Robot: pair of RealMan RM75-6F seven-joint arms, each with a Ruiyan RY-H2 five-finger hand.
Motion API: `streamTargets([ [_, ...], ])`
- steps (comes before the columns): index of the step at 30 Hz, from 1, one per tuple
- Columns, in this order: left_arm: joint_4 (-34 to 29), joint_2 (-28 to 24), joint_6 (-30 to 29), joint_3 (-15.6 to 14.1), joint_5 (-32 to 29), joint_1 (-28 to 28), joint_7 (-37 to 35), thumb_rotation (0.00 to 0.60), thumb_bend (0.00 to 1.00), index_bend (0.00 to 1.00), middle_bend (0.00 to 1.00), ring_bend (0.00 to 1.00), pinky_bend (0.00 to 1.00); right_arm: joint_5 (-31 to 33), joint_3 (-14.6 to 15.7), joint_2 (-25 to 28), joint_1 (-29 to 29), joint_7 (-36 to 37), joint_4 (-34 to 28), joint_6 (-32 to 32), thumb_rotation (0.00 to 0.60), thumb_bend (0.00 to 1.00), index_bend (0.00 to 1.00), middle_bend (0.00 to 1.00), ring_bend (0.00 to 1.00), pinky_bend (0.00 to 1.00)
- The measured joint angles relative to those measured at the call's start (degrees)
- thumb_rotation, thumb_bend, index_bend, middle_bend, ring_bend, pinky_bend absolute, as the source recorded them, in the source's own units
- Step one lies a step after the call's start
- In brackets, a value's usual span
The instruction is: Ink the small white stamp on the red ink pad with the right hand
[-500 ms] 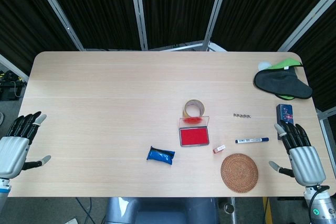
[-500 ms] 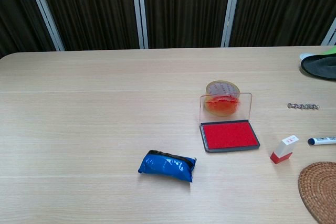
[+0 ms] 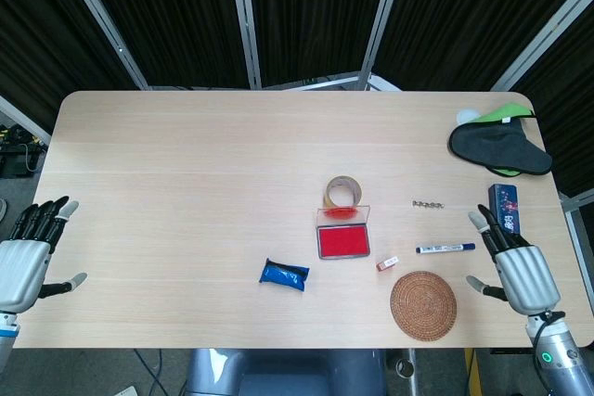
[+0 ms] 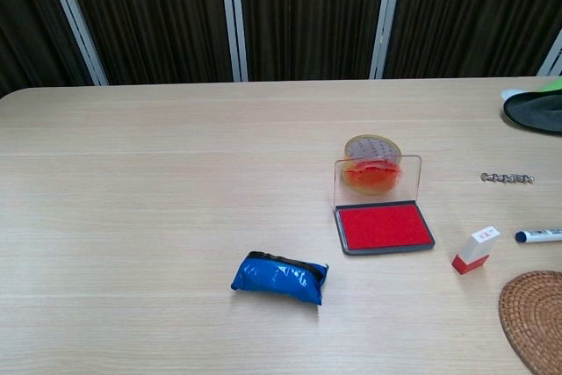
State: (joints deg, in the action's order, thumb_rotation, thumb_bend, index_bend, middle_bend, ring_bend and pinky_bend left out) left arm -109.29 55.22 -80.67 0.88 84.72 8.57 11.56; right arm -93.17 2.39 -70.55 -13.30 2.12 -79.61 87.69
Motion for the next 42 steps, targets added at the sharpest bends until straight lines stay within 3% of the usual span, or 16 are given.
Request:
streamTargets([
  [4, 0.3, 0.7, 1.2, 0.6, -1.7, 0.7, 1.6, 0.6, 0.0, 0.0, 0.0, 0.0, 0.0, -3.0, 0.2, -2.1, -4.0, 0.5, 5.2, -5.6, 0.6, 0.0, 0.06, 0.12, 0.79, 0.98],
  [10, 0.7, 2.2, 2.7, 1.4, -4.8, 1.7, 4.7, 0.6, 0.0, 0.0, 0.0, 0.0, 0.0, -7.4, 1.6, -5.1, -10.5, 5.6, 12.1, -13.3, 0.6, 0.03, 0.16, 0.21, 0.79, 0.99],
  [17, 1.1, 3.7, 4.3, 2.0, -7.8, 2.7, 7.8, 0.6, 0.0, 0.0, 0.0, 0.0, 0.0, -10.2, 3.8, -6.5, -14.7, 7.4, 14.7, -19.5, 0.6, 0.09, 0.2, 0.25, 0.79, 0.99],
  [32, 1.2, 4.7, 4.5, 1.7, -9.0, 3.1, 9.9, 0.6, 0.0, 0.0, 0.0, 0.0, 0.0, -13.6, 5.4, -12.6, -18.7, 6.4, 21.8, -21.4, 0.6, 0.2, 0.26, 0.28, 0.79, 0.99],
  [42, 1.4, 4.9, 4.6, 1.7, -9.8, 3.2, 10.4, 0.6, 0.0, 0.0, 0.0, 0.0, 0.0, -14.0, 6.5, -14.1, -20.8, 7.6, 22.6, -23.1, 0.6, 0.22, 0.3, 0.33, 0.79, 0.99],
])
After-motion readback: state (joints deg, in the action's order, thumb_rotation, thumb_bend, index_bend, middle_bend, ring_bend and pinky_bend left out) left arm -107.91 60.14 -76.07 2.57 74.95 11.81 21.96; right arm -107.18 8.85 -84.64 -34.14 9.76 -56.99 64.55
